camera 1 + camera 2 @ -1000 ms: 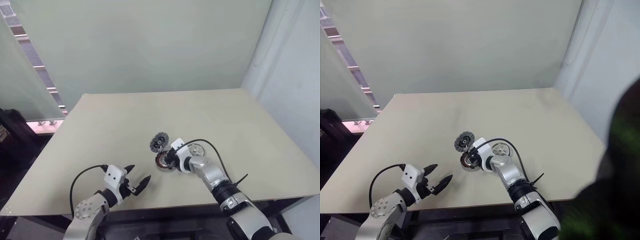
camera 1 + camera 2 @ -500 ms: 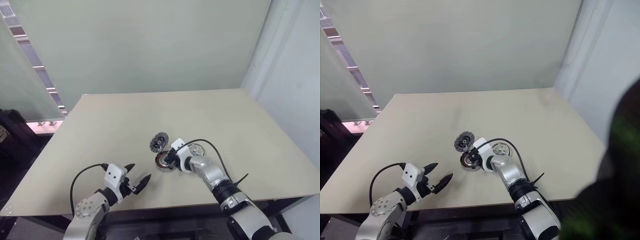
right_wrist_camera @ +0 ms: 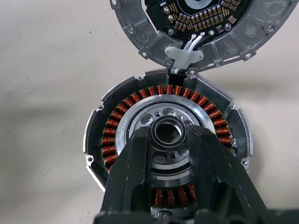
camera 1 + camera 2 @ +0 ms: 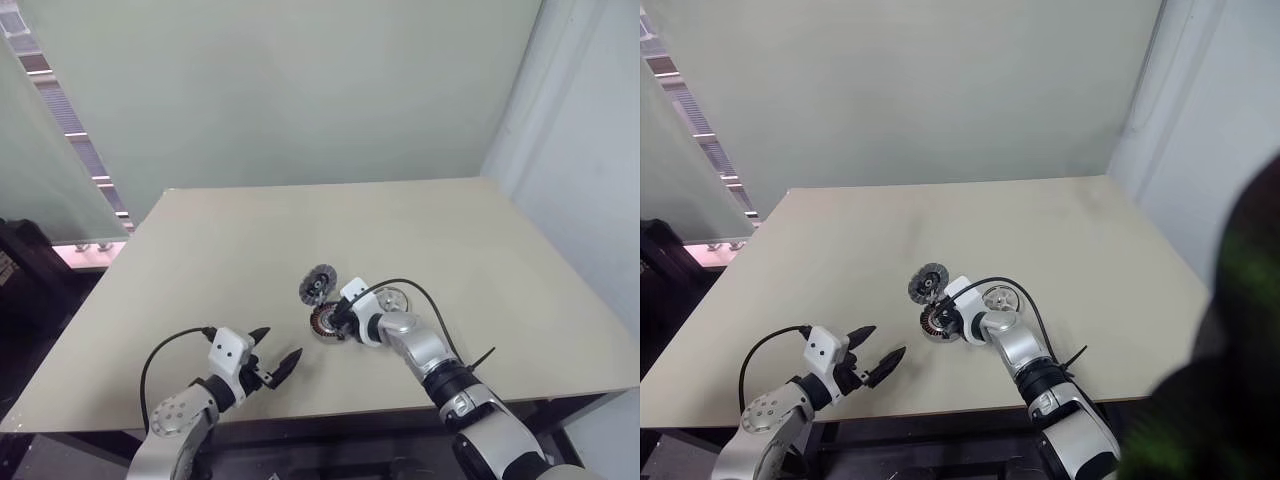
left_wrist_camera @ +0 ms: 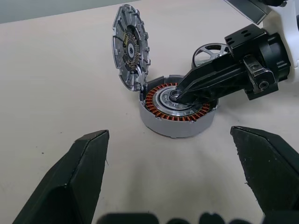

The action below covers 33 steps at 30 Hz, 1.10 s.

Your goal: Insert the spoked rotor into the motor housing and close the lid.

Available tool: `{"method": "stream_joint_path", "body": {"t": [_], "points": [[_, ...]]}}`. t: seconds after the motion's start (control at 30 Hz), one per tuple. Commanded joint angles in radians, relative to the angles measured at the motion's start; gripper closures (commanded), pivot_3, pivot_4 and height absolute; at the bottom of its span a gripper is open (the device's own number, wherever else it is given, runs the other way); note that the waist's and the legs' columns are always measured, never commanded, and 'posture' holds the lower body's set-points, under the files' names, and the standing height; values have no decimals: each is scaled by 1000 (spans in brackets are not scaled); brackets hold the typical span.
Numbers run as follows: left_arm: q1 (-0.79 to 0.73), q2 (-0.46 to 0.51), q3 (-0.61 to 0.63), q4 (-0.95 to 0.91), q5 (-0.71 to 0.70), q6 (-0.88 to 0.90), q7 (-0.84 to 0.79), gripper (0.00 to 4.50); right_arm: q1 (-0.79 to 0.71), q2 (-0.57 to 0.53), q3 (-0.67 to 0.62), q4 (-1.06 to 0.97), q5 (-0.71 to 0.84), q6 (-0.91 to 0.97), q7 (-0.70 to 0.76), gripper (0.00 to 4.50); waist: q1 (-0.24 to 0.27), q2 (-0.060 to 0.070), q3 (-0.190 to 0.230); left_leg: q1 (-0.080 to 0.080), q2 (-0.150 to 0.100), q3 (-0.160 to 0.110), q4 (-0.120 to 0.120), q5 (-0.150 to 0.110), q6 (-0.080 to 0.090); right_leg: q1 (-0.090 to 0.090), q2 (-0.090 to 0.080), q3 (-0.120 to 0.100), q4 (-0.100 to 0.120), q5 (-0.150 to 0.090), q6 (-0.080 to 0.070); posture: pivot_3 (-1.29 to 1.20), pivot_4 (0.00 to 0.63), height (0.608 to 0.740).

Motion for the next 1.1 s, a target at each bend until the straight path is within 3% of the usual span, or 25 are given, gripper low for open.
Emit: {"method": "stream_joint_path", "body": {"t": [0.03, 1.1], "points": [[-10, 5, 14, -35, 2, -21, 3, 0, -17, 10, -3, -9, -4, -4, 4, 3697, 0, 0, 0, 0, 0, 0, 0, 0, 0, 0, 0, 0, 0, 0, 0, 0, 0, 740], [1, 14, 46, -39, -11, -12, 1, 0, -19, 45, -13, 34, -10, -30, 11, 3697, -1, 0, 0, 2, 4, 3, 0, 0, 0, 1, 2, 0, 1, 0, 0, 0, 0, 740]]}}
